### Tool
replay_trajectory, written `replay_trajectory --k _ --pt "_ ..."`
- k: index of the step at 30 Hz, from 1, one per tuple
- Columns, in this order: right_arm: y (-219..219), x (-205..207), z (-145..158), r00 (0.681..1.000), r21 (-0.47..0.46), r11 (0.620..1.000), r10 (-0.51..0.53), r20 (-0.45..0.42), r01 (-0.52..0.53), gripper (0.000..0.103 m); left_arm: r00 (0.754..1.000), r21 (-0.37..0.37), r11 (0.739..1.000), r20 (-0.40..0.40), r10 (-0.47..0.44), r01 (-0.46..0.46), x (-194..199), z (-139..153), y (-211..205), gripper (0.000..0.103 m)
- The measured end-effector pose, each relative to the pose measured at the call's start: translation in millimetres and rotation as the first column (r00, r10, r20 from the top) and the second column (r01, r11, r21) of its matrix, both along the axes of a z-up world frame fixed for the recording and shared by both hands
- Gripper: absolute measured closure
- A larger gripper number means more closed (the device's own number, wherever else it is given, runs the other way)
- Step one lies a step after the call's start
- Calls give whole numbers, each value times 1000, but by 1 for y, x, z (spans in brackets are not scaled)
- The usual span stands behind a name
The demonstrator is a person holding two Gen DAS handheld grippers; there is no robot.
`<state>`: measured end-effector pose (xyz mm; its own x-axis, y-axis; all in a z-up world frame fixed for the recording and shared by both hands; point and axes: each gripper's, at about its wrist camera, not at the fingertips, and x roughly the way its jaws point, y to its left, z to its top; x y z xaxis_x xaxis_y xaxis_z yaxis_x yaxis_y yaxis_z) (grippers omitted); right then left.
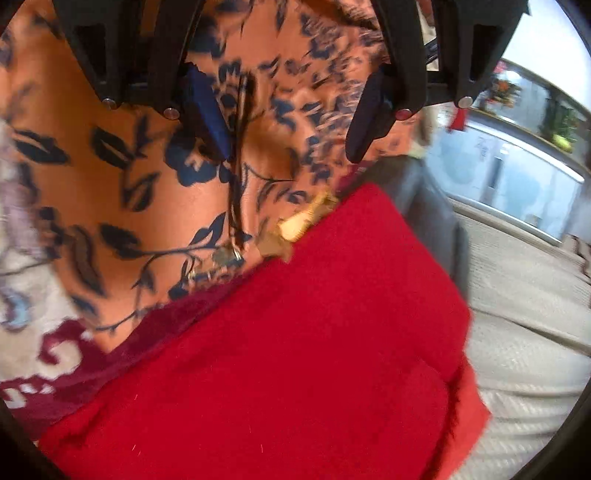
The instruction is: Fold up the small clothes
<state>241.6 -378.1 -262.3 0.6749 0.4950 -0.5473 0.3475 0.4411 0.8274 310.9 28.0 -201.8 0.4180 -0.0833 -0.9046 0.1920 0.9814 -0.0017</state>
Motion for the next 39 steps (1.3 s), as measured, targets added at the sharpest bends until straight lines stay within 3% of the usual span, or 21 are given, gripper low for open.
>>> replay_trajectory --k 1,3,4,7,12,16,19,21,24,27,30,32,33,37,39 --pt "5 5 0 1000 -26 1000 7 5 -7 37 1000 1 1000 -3 -6 6 0 -4 0 43" --pt "18 12 7 999 -87 995 52 0 -51 58 1000 3 1000 -3 -17 17 -1 -11 -1 43" --pt "26 16 9 996 -107 990 88 -7 -88 86 1000 4 1000 1 -21 21 -2 -12 -2 43" --pt "39 13 22 993 -187 976 117 18 -111 94 999 0 999 16 -33 33 -6 -8 -1 43" --pt "7 -25 80 977 -211 977 7 212 38 95 996 13 998 61 -57 56 -21 10 6 43" --pt "-40 -68 97 961 -232 957 -113 251 173 95 995 7 998 82 -61 61 -28 23 11 43" --pt "-76 -82 74 980 -184 971 -126 152 154 95 994 10 998 90 -67 66 -26 25 3 43" --pt "-90 -84 42 991 -127 983 -135 6 135 91 993 19 997 90 -74 73 -23 24 -8 43" --pt "-92 -80 18 984 -190 980 -91 -152 61 90 993 38 996 86 -85 82 -17 17 -30 43" --pt "-105 -87 13 983 -189 979 -109 -148 80 88 993 65 996 101 -68 62 -9 10 -48 43" --pt "-114 -92 22 977 -231 962 -177 -121 146 83 995 162 986 90 -42 27 0 -4 -62 43" --pt "-118 -95 25 974 -239 955 -205 -96 177 71 998 213 977 57 -26 14 8 -19 -64 39" --pt "-118 -95 26 977 -224 958 -200 -78 178 71 999 224 974 47 -23 12 9 -23 -62 37" --pt "-90 -74 31 998 -255 966 -53 -45 39 71 997 253 967 64 -33 16 5 -28 -60 34" --pt "-62 -56 18 990 -296 950 59 -131 -96 71 996 265 964 74 -47 26 2 -29 -59 34"
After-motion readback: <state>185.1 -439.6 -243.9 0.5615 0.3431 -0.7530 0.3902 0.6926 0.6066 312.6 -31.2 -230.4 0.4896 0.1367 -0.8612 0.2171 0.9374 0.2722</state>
